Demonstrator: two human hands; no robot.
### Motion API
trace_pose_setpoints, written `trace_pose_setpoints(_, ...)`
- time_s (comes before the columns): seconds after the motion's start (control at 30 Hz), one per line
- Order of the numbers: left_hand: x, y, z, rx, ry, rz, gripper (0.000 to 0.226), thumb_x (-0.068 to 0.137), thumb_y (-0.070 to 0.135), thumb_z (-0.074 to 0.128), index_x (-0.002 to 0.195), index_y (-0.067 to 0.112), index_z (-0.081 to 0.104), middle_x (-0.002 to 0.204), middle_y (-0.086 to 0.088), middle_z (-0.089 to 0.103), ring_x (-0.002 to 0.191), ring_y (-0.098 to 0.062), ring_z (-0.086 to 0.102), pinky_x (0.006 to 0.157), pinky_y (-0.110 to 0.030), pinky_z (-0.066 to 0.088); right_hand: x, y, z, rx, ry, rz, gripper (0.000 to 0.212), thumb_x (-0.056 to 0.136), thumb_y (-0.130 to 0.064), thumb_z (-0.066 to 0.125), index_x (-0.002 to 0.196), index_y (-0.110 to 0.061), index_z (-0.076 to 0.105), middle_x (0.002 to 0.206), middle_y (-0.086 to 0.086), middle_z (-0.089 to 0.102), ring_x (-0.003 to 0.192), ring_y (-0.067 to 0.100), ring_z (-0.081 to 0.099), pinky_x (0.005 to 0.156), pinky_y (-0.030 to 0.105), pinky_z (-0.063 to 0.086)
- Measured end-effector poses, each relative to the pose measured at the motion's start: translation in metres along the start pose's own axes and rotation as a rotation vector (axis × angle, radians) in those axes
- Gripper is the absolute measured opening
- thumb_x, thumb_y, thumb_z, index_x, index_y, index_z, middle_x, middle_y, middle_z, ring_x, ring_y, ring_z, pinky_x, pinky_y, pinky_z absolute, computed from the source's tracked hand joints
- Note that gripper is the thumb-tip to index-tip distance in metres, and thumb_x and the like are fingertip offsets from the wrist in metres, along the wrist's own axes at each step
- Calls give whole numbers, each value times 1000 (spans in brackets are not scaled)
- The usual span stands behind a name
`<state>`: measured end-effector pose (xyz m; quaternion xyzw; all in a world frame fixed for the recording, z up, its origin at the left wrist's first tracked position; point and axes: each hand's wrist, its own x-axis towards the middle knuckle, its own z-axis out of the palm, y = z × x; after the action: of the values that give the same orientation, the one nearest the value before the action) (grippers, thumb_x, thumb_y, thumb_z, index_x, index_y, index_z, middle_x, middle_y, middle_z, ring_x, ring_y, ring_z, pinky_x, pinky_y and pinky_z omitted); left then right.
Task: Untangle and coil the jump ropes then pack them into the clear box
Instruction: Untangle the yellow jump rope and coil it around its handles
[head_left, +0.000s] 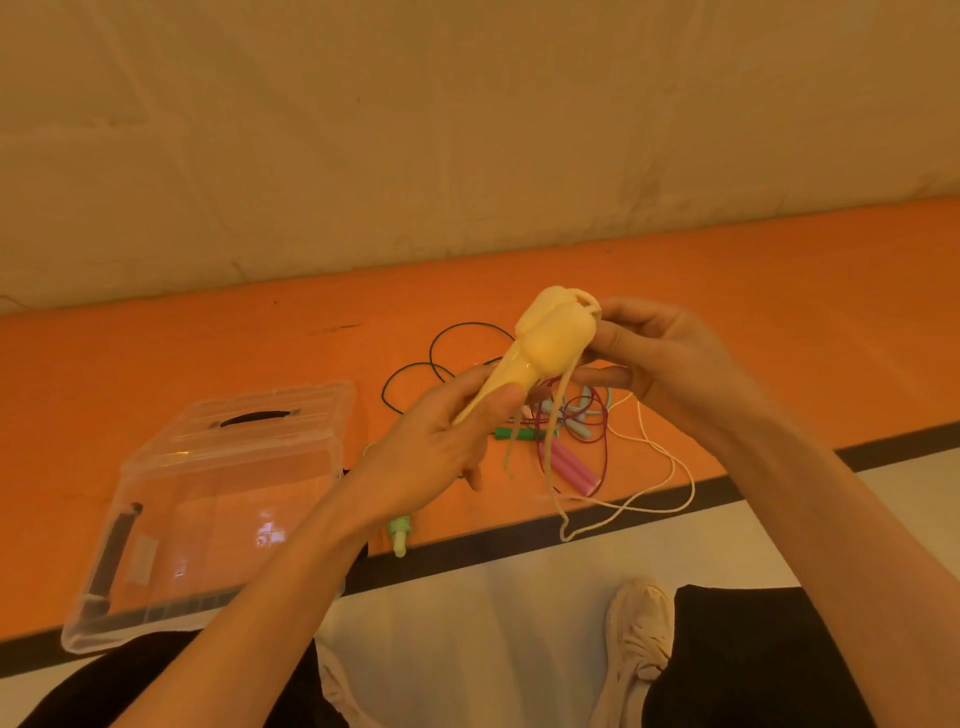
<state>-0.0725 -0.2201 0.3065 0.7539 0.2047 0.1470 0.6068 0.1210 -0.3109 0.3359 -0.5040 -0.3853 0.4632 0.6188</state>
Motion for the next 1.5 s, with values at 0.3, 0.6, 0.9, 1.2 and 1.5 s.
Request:
trace_pose_setpoints(0.3, 3, -5, 15, -257, -115, -99, 56, 92, 54, 43, 121, 9, 56, 104, -15, 61, 51, -9, 32, 49, -22, 41, -6, -5, -8, -200, 67, -41, 17, 78, -17, 64, 93, -11, 69, 75, 1, 73, 73, 15, 69, 66, 24, 58)
trace_pose_setpoints(0.6, 1, 6, 4, 693, 122, -11, 53, 74, 78, 36, 98, 31, 41, 72, 7, 55, 62, -9, 51, 53, -32, 35, -8, -3, -13, -543, 127, -53, 23, 88, 4, 61, 89, -17, 72, 74, -5, 74, 70, 8, 69, 64, 20, 56)
trace_pose_setpoints(0.9, 2, 10, 5, 799, 199, 4, 63, 73, 77, 31, 104, 23, 41, 73, 6, 51, 68, -17, 53, 55, -34, 35, -4, 0, -3, 89, 150, 287, 42, 89, -34, 54, 117, -3, 62, 104, 13, 71, 93, 24, 69, 76, 32, 59)
trace_pose_setpoints(1.2, 5, 6, 7, 706, 171, -45, 55, 74, 76, 44, 105, 30, 43, 75, 8, 56, 61, -5, 52, 53, -30, 38, -4, 9, 13, -232, 175, 45, 34, 76, -30, 68, 99, -5, 70, 98, 21, 71, 78, 23, 66, 66, 30, 54)
trace_pose_setpoints(1.5, 1, 6, 0, 637, 131, -35, 37, 82, 59, 57, 107, 32, 50, 75, 9, 58, 61, -5, 52, 54, -25, 39, -3, 8, 12, -267, 217, 52, 31, 71, -35, 71, 92, -12, 73, 91, 17, 72, 75, 20, 65, 65, 31, 53)
